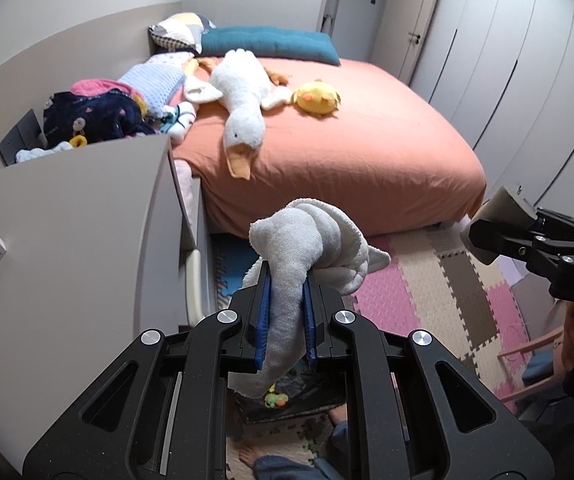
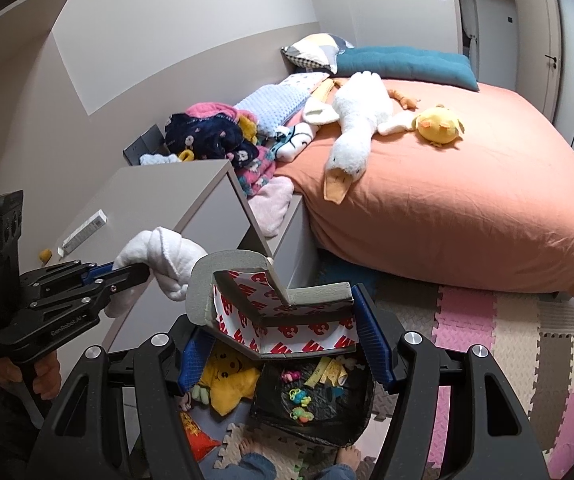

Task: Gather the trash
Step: 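Carry the cloth and foam piece over the black bin and open both tools, then move both open tools from the bin up over the desk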

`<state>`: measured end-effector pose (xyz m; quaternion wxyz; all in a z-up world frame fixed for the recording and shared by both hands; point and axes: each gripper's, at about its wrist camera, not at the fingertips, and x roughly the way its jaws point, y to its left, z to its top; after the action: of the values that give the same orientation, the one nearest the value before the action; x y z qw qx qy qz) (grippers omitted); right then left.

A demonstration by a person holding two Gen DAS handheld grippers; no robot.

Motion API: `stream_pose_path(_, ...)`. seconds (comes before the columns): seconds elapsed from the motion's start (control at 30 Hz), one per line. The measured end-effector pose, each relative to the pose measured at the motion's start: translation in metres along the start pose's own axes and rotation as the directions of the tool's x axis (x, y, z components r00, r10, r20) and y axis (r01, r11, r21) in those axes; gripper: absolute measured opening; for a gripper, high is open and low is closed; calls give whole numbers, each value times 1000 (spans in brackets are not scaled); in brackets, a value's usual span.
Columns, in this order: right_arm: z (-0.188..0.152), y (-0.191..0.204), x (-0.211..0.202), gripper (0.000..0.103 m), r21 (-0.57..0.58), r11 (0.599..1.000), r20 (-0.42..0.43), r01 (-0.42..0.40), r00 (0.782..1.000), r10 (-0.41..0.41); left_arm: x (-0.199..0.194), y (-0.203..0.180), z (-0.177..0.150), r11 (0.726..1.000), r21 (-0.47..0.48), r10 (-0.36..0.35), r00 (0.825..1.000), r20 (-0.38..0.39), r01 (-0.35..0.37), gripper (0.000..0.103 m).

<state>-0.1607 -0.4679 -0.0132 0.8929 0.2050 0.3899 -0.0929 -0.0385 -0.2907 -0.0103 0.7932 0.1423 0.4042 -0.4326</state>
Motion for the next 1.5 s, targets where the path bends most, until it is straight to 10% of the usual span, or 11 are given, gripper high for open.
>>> stream_pose_path(0.1,-3,-1,3,69,-1,1000,-26,-11,1000,11,9,-2,-4,1000,7,15,999,-47,-15,26)
stream_pose_path(0.2,-5,0,3,81,5,1000,-36,-9,999,10,12,-3,-7,997,16,78,996,-48,-77,94)
stream_pose_path(1.5,17,69,37,100,-120,978,-19,-173,985,172,-25,64,-25,969,-87,231,973,-29,-232,95)
